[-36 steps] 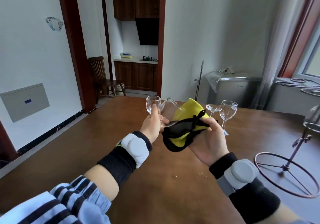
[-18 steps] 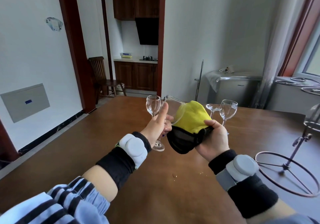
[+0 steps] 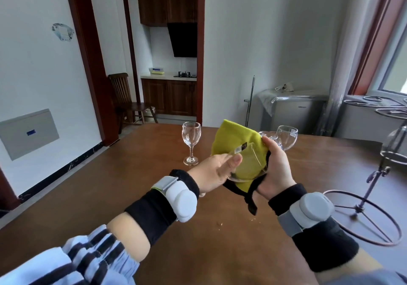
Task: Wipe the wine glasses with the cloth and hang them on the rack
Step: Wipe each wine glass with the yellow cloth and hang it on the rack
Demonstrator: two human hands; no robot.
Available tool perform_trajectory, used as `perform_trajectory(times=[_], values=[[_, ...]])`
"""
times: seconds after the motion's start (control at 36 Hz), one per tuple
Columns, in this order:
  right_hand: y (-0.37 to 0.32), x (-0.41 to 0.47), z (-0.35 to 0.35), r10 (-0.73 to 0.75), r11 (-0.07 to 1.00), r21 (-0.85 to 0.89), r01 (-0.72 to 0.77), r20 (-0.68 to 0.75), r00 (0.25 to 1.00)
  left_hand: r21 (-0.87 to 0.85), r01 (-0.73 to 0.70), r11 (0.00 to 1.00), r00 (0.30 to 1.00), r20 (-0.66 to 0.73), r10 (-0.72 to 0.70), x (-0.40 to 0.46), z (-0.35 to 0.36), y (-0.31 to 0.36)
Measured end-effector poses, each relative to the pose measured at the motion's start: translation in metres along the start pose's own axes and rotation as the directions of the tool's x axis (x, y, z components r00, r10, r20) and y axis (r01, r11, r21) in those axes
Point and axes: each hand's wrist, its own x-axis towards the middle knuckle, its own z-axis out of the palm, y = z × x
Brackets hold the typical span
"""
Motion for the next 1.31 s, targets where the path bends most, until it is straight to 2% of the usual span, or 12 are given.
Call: perform_trajectory(times=[0.08,0.22,0.36,0.47,0.56,0.64,0.78,0.86,0.94,1.0,1.08,1.31], values=[[-0.011,-0.006,-0.003,0.039,0.987,-0.155,-0.031,0.053,0.998,0.228,-0.044,0.973,0.999,0.015,0.041,0.011,-0.004,-0.01],[-0.02,-0.007,-0.015,0.107,0.93,-0.36,-0.081,0.053,0.993,0.583,-0.021,0.812,0.999,-0.018,0.039,0.019,-0.014,-0.005],[-0.021,-0.017,-0.02,0.139,0.854,-0.517,-0.059,0.117,0.983,0.711,-0.038,0.703,0.998,-0.014,0.068,0.021,-0.011,0.011],[-0.022,-0.027,-0.028,0.052,0.817,-0.574,0.058,0.173,0.983,0.755,-0.088,0.649,0.993,0.017,0.116,0.028,-0.003,0.016],[-0.02,-0.027,-0.033,0.017,0.841,-0.536,0.066,0.147,0.989,0.725,-0.096,0.682,0.991,0.002,0.137,0.032,-0.001,0.014],[-0.021,-0.032,-0.042,-0.007,0.874,-0.485,0.038,0.066,0.998,0.704,-0.183,0.687,0.971,0.022,0.236,0.04,0.007,0.016],[-0.023,-0.04,-0.054,0.011,0.955,-0.293,-0.035,-0.085,0.996,0.511,-0.393,0.764,0.868,-0.068,0.492,0.046,0.012,0.014],[-0.027,-0.046,-0.062,0.002,0.983,-0.182,-0.025,-0.125,0.992,0.501,-0.41,0.762,0.814,-0.177,0.554,0.048,0.018,0.012],[-0.029,-0.05,-0.068,-0.039,0.993,-0.12,0.02,-0.159,0.987,0.398,-0.297,0.868,0.893,-0.206,0.4,0.051,0.03,0.008],[-0.033,-0.055,-0.076,-0.089,0.994,-0.084,0.075,-0.177,0.98,0.301,-0.216,0.929,0.951,-0.151,0.271,0.059,0.044,0.011],[-0.031,-0.057,-0.08,-0.127,0.991,-0.069,0.116,-0.185,0.975,0.212,-0.134,0.968,0.981,-0.107,0.159,0.067,0.062,0.012],[-0.039,-0.069,-0.099,-0.173,0.985,-0.041,0.169,-0.308,0.936,-0.208,-0.165,0.964,0.982,-0.126,0.141,0.086,0.105,0.042]])
